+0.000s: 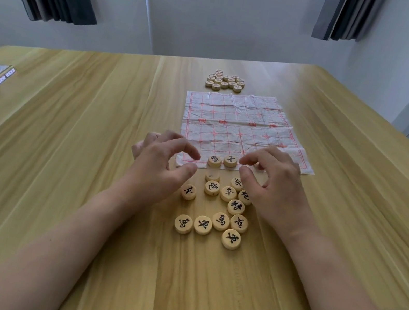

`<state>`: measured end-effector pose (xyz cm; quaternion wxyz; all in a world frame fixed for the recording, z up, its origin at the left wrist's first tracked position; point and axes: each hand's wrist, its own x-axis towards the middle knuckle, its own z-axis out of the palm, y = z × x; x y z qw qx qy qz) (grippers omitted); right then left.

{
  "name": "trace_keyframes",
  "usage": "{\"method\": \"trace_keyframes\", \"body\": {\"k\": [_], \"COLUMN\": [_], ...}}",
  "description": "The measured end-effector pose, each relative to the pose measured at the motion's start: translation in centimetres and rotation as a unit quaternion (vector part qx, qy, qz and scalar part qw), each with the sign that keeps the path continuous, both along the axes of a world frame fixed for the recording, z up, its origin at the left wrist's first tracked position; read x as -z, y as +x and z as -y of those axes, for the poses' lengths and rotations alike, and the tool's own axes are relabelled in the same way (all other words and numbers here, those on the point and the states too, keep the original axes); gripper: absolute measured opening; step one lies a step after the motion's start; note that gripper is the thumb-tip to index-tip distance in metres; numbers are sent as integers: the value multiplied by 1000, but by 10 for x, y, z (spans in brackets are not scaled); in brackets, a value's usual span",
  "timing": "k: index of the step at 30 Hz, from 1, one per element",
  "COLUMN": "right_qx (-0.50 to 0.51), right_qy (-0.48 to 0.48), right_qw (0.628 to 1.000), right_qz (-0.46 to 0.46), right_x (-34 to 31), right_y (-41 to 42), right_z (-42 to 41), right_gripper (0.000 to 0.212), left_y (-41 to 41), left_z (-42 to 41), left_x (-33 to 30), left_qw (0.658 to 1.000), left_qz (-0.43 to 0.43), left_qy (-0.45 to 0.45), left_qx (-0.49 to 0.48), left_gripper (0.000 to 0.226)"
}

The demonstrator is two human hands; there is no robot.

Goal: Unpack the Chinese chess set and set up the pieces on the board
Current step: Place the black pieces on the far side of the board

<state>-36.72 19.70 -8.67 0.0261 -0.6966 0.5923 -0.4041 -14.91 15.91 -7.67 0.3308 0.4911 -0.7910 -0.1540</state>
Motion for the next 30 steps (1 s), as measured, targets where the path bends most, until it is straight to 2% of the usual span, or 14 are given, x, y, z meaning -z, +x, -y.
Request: {"method": "trace_keyframes", "body": {"k": [3,7,11,17,23,27,30], "right_qx": [-2,-5,-6,-10,-26,-10,40], "right_qy": [26,82,100,126,123,112,112], "right_qw": [1000,996,995,990,990,993,993], "right_qz": [8,-29,-14,-65,-69,-28,12], "right_x": [-2,0,-2,-1,-1,-1,-1], "right_y": [2,7,5,6,6,3,2], "right_z": [-8,-17,-17,-17,-17,-16,-13], "right_gripper": [8,13,16,16,13,16,17], "left_y": [9,12,14,18,20,19,16], "left_z": [-9,-11,-12,-11,-11,-13,-14], "left_x": [4,4,3,0,-1,-1,-1], "left_qw": [1000,996,995,991,988,988,984], "left_qz": [20,74,78,96,102,50,-34], "left_qy": [17,26,36,44,54,83,96], "left_qx": [6,34,51,77,101,121,143], "left_gripper": [17,27,26,24,21,15,9]}}
